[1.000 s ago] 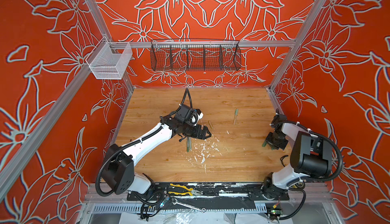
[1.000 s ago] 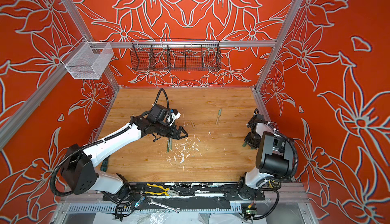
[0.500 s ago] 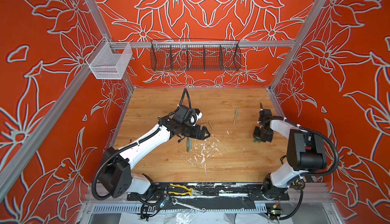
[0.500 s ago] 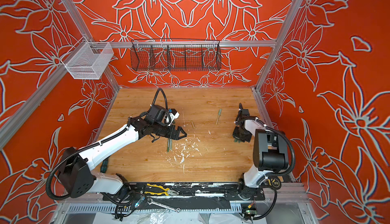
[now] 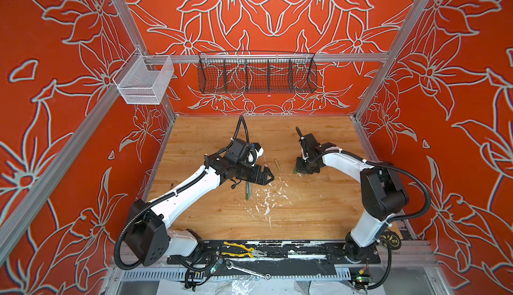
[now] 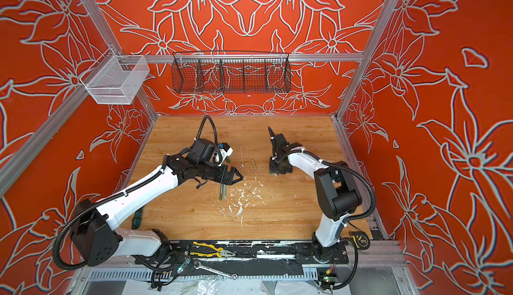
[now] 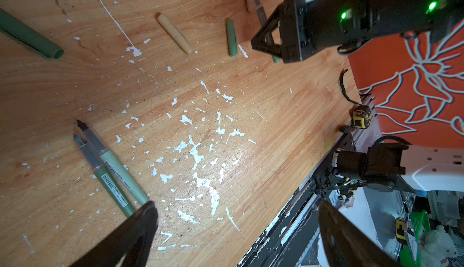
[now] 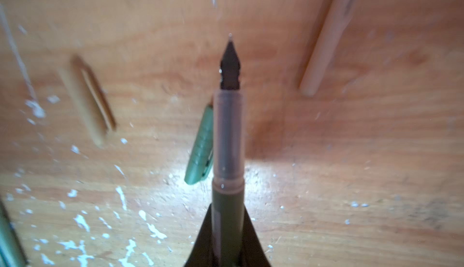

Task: Insert pens into pen caps
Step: Move the pen cap to the center of the table, then rotate the pen cap at the center of the table.

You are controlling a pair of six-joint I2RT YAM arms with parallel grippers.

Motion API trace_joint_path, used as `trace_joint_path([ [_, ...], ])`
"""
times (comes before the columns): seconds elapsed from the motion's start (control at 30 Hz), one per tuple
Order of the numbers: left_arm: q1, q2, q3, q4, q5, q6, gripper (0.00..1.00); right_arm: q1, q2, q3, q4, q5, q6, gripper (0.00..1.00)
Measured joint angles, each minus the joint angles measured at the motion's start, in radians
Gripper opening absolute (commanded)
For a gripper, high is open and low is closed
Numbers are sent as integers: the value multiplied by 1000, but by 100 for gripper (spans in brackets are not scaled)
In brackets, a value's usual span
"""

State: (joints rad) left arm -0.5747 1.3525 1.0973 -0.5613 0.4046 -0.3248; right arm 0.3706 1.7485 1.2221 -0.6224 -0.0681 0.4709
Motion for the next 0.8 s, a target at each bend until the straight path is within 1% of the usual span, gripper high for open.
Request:
trace_joint_path([
  [0.1, 3, -5, 0, -3, -5, 0, 98, -14, 40, 115, -14, -1, -26, 0],
  [0.27, 8, -8, 0, -22, -24, 0, 98, -16, 209, 309, -54, -27, -87, 0],
  [0.37, 14, -21, 0, -40, -34, 0, 98, -16, 301, 374, -82, -39, -110, 0],
  [0.53, 26, -52, 8, -64, -52, 0, 98, -18, 388, 418, -137, -45, -139, 0],
  [0.8, 40, -93, 13, -92, -71, 0, 98, -30, 400, 415, -166, -42, -168, 0],
])
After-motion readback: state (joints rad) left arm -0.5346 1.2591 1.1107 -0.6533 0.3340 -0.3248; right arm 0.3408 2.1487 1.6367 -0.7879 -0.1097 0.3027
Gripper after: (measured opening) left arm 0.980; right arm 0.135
